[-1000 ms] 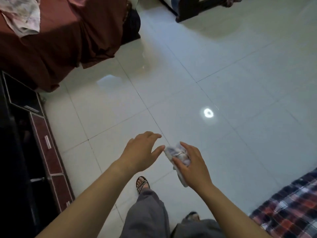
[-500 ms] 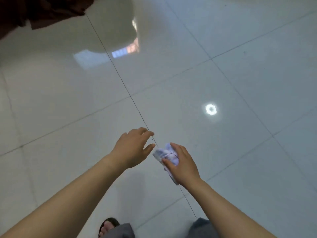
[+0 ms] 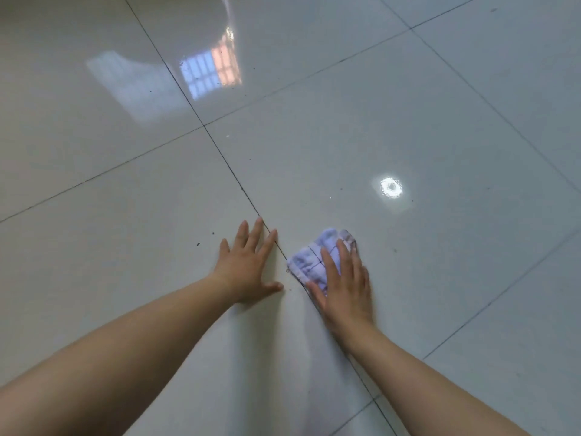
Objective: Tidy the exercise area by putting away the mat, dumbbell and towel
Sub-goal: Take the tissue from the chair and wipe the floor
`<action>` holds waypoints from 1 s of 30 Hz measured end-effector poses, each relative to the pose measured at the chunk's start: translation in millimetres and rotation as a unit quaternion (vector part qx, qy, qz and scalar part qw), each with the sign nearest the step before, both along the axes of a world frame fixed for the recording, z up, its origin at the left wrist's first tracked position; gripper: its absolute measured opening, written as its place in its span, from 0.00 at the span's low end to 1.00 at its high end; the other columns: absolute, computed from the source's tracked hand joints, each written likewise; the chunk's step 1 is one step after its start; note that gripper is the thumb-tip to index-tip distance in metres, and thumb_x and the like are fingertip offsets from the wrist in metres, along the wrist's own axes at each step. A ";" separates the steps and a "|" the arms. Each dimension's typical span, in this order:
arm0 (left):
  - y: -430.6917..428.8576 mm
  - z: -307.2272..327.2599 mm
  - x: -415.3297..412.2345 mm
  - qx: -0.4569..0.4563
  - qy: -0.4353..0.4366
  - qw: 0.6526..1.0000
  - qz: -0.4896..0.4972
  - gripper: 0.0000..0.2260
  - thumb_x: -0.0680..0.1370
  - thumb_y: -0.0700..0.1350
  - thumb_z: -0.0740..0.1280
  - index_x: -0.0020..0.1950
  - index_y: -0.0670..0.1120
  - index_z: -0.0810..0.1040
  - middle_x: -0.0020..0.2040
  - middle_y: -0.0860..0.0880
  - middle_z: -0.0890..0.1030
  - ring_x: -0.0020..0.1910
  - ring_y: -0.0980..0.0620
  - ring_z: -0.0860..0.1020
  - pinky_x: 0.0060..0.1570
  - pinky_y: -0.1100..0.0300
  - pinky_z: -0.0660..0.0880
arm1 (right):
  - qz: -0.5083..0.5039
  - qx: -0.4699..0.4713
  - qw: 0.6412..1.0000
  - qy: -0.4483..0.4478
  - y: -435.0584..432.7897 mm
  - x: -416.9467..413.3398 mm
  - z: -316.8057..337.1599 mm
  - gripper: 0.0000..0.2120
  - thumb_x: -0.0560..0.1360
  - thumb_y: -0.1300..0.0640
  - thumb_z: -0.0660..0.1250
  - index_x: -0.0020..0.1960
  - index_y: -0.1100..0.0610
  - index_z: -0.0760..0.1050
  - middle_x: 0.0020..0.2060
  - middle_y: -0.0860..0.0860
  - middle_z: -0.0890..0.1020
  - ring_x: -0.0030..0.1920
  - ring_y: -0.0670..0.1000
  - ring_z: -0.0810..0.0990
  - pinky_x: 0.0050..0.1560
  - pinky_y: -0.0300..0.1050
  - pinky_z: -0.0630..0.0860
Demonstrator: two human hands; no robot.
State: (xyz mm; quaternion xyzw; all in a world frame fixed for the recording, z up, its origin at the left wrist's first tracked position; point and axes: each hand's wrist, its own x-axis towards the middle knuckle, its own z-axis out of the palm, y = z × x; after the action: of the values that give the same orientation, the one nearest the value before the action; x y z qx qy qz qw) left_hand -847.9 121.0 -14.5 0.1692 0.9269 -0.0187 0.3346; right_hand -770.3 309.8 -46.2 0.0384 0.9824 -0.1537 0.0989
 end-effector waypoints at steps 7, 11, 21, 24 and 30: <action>6.1 1.0 -7.6 0.007 -0.004 1.000 0.005 0.51 0.68 0.69 0.65 0.75 0.54 0.33 0.74 0.48 0.29 0.74 0.41 0.34 0.69 0.36 0.53 | -0.076 0.024 0.997 -0.023 11.3 -99.6 6.8 0.31 0.78 0.40 0.53 0.76 0.52 0.51 0.76 0.56 0.44 0.75 0.59 0.41 0.73 0.57 0.41; 3.4 0.8 -7.8 0.012 -0.001 1.000 0.009 0.52 0.66 0.69 0.66 0.75 0.55 0.35 0.75 0.49 0.31 0.75 0.42 0.35 0.69 0.37 0.54 | -0.023 -0.018 0.999 -0.029 -3.6 -140.5 8.0 0.28 0.79 0.42 0.54 0.75 0.51 0.53 0.76 0.54 0.46 0.75 0.58 0.42 0.74 0.53 0.43; -7.3 -1.0 -7.4 0.040 0.023 0.998 0.033 0.58 0.63 0.72 0.67 0.75 0.48 0.33 0.75 0.55 0.31 0.75 0.50 0.36 0.71 0.39 0.51 | 0.043 0.001 0.998 0.050 10.9 -84.4 -6.3 0.28 0.74 0.39 0.55 0.69 0.52 0.66 0.74 0.56 0.60 0.73 0.60 0.58 0.68 0.56 0.62; -9.9 0.1 -8.6 0.051 0.024 0.998 0.031 0.58 0.63 0.71 0.68 0.76 0.49 0.34 0.75 0.56 0.32 0.75 0.51 0.37 0.71 0.40 0.52 | -0.061 -0.020 0.998 -0.001 -13.2 -108.9 1.3 0.28 0.77 0.41 0.56 0.74 0.48 0.56 0.76 0.52 0.47 0.75 0.57 0.44 0.73 0.53 0.46; -21.7 -3.3 -6.5 0.094 0.039 0.993 0.055 0.55 0.64 0.68 0.70 0.77 0.49 0.40 0.77 0.55 0.38 0.76 0.54 0.40 0.74 0.48 0.48 | 0.044 -0.058 0.996 0.058 -30.1 -55.3 -10.9 0.27 0.71 0.35 0.55 0.66 0.46 0.66 0.71 0.50 0.65 0.72 0.55 0.58 0.66 0.58 0.63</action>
State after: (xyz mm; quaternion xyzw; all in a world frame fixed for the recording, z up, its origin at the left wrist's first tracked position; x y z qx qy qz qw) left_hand -854.4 99.3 -17.8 0.1473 0.9447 0.0803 0.2817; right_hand -825.6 279.7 -57.2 -0.0195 0.9768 -0.2075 0.0502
